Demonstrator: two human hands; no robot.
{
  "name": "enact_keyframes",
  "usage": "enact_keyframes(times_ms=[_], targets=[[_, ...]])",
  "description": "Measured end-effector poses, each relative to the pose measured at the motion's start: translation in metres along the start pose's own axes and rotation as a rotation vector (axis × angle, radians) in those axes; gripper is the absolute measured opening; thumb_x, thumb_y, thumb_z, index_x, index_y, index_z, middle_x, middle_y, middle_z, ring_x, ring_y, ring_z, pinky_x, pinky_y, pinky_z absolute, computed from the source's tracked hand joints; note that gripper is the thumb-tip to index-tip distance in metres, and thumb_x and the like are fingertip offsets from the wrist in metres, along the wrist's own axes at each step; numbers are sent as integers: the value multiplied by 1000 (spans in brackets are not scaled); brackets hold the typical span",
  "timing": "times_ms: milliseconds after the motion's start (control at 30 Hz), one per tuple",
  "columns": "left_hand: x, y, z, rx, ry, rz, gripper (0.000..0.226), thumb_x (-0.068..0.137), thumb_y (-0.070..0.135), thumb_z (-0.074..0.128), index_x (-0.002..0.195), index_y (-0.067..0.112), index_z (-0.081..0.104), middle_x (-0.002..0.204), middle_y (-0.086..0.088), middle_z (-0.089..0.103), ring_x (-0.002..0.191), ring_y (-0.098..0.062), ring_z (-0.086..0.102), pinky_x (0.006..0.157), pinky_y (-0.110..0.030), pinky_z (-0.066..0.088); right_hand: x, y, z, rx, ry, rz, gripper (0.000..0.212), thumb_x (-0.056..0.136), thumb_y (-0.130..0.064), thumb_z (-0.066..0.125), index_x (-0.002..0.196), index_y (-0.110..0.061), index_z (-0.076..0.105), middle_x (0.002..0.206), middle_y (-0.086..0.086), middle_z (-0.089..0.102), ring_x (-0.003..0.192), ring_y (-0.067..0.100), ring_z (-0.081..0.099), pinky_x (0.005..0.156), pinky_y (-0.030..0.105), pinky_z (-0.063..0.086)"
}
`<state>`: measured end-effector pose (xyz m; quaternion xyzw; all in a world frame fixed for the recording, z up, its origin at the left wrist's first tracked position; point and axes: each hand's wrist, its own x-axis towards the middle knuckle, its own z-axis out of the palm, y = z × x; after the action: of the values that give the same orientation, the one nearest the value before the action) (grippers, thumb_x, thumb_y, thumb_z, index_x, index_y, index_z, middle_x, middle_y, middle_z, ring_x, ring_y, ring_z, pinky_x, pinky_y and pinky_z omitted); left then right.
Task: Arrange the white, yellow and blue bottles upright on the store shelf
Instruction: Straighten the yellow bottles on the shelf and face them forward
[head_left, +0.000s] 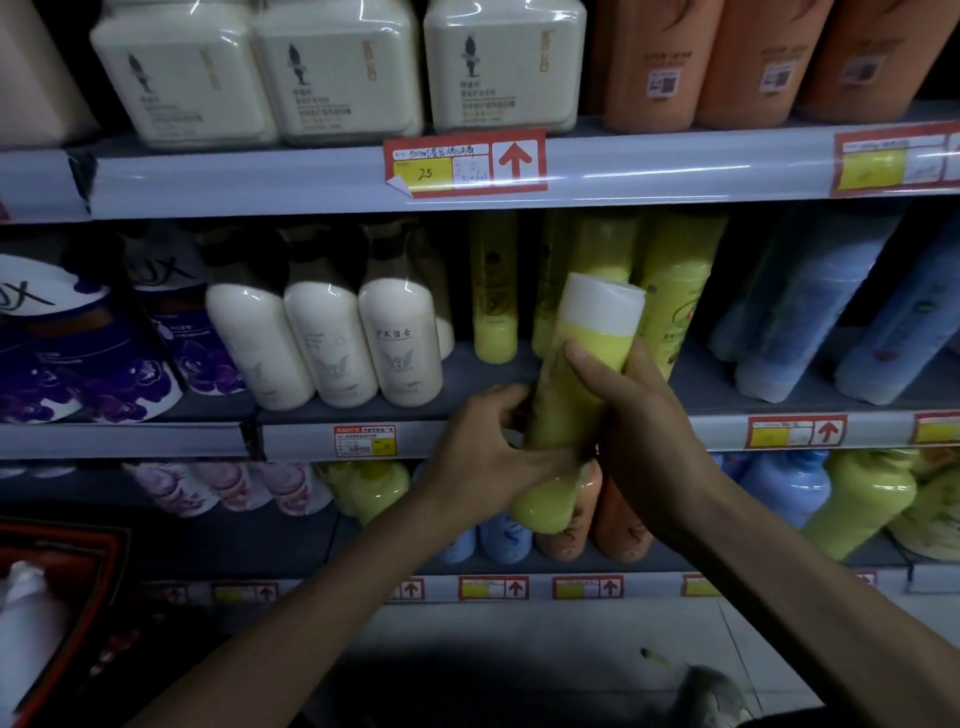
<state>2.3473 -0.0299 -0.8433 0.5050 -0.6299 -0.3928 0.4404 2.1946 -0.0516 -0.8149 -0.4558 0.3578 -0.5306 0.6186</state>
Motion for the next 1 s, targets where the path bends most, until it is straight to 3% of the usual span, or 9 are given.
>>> enact_keyframes(times_ms=[133, 267, 367, 467, 567, 633, 800, 900, 1000], targets=[[2, 6, -13, -245, -3, -97, 36, 85, 11, 83, 120, 10, 73, 111, -1, 80, 105, -16, 76, 87, -28, 60, -2, -22, -13, 121, -15, 72, 36, 101, -22, 52, 132, -11, 67, 129, 14, 71, 119, 26, 67, 105, 41, 52], [6, 5, -21, -334, 57, -155, 30, 90, 9, 76, 119, 17, 71, 111, 0, 80, 101, -15, 77, 77, -24, 61, -3, -15, -31, -203, -92, 158, 46, 86, -13, 66, 131, -19, 65, 124, 14, 72, 113, 27, 71, 97, 44, 58], [8, 4, -28, -349, 73, -161, 29, 93, 4, 71, 119, 16, 69, 111, -3, 80, 101, -19, 77, 79, -28, 62, -5, -1, -30, -447, -195, 177, 44, 89, -3, 72, 128, -21, 65, 117, 12, 73, 104, 23, 73, 90, 37, 62], [9, 3, -32, -343, 77, -136, 29, 93, 2, 70, 119, 13, 70, 110, -4, 80, 100, -18, 77, 77, -25, 61, -1, 13, -24, -724, -223, 67, 38, 80, -21, 88, 114, -23, 71, 103, 3, 77, 94, 16, 74, 87, 40, 63], [10, 3, -32, -345, 73, -102, 35, 87, 7, 79, 120, 13, 70, 109, -3, 80, 100, -17, 77, 76, -24, 60, 4, 22, -20, -817, -236, -15, 45, 67, -45, 92, 104, -26, 74, 96, -5, 78, 90, 11, 74, 85, 44, 62], [10, 3, -31, -328, 76, -70, 48, 77, 14, 80, 124, 11, 69, 110, -4, 80, 102, -18, 77, 78, -25, 61, 9, 26, -17, -844, -215, -76, 55, 61, -53, 90, 106, -27, 73, 95, -9, 78, 88, 6, 74, 83, 38, 63], [16, 2, -31, -270, 121, 34, 62, 73, 13, 83, 131, 17, 62, 122, -2, 76, 112, -16, 73, 92, -30, 60, 16, 35, -5, -812, -146, -262, 37, 75, -23, 92, 107, -24, 73, 91, -25, 73, 89, -11, 69, 76, 8, 51], [20, 2, -31, -256, 198, 70, 59, 77, 6, 90, 127, 18, 63, 123, -1, 75, 115, -13, 72, 96, -27, 58, 26, 39, -3, -840, -49, -328, 35, 77, -28, 90, 107, -27, 72, 96, -22, 75, 93, -6, 70, 82, 21, 58], [24, -2, -31, -199, 350, 58, 47, 78, 11, 91, 119, 11, 68, 113, -1, 77, 106, -10, 74, 87, -23, 60, 40, 41, -2, -868, 21, -340, 38, 76, -31, 89, 110, -23, 74, 100, -14, 78, 91, -2, 72, 82, 33, 61]])
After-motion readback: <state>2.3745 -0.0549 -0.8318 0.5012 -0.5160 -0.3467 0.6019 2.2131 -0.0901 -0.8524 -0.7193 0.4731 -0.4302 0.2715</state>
